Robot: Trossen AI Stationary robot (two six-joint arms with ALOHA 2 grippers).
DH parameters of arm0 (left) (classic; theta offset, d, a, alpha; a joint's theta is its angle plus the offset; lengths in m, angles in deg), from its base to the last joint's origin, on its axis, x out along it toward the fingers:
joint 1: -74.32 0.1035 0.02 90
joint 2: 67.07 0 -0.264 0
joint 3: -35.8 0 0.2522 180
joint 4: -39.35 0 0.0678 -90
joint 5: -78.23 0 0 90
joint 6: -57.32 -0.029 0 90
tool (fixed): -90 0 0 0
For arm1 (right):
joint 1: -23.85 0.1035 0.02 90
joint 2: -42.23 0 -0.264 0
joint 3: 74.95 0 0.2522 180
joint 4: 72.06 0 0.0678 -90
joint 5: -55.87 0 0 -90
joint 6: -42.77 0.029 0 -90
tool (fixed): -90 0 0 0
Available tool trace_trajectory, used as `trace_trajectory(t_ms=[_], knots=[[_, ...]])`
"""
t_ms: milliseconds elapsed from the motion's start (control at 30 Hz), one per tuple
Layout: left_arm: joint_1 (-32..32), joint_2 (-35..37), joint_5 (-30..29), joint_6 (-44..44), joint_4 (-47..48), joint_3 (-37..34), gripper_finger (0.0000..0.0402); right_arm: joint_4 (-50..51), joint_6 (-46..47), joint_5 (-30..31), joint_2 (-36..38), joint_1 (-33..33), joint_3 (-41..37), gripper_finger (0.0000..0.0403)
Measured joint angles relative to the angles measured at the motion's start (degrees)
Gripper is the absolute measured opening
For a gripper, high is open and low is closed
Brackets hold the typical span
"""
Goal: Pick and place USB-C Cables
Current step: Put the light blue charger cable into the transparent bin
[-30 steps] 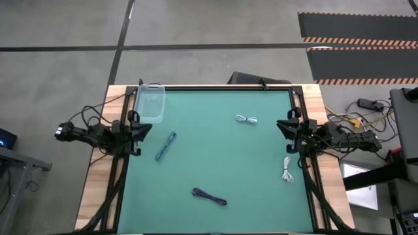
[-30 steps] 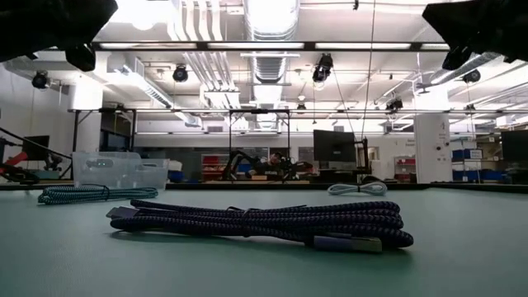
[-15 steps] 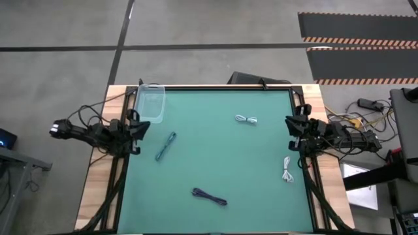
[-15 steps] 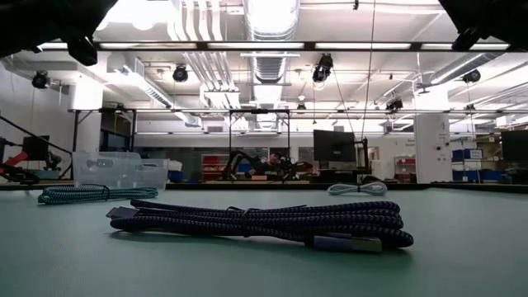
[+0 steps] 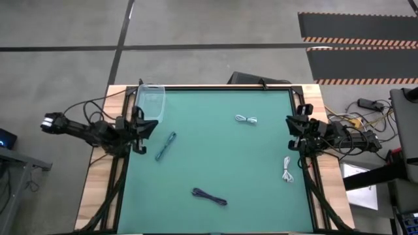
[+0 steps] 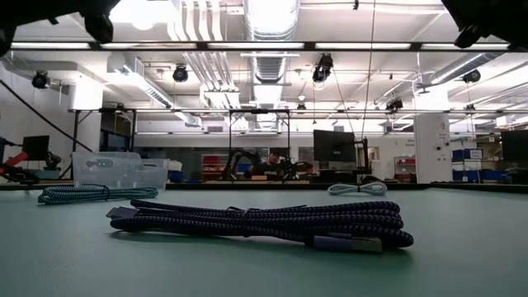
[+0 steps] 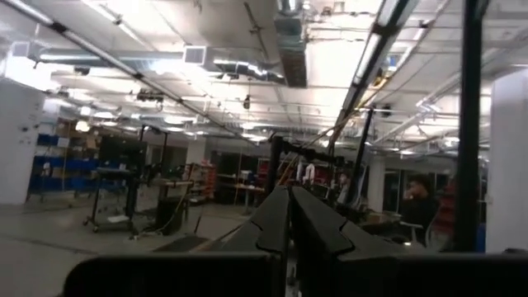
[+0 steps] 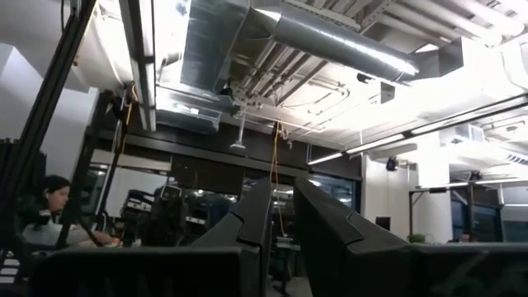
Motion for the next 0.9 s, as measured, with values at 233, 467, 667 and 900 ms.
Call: trace_trajectory(t_ms=[233,467,667,900], knots=[[0.04,-9.42,-3.11,3.6,0.05,6.21,0.0001,-0.46,-0.92,0.01,0.0,0.0,0.0,0.0043],[0.07,-19.64,-3.15,4.61,1.42,12.93,0.0001,-0.66,-2.21,0.03,0.0,0.0,0.0,0.0043],[0.11,-26.02,-3.29,4.6,6.57,19.25,0.0001,-1.31,-2.22,0.03,0.04,0.0,0.0,0.0043],[1.72,-31.45,-3.32,4.54,13.32,26.58,0.0001,-1.6,-2.13,0.03,0.04,-0.02,0.0,0.0043]])
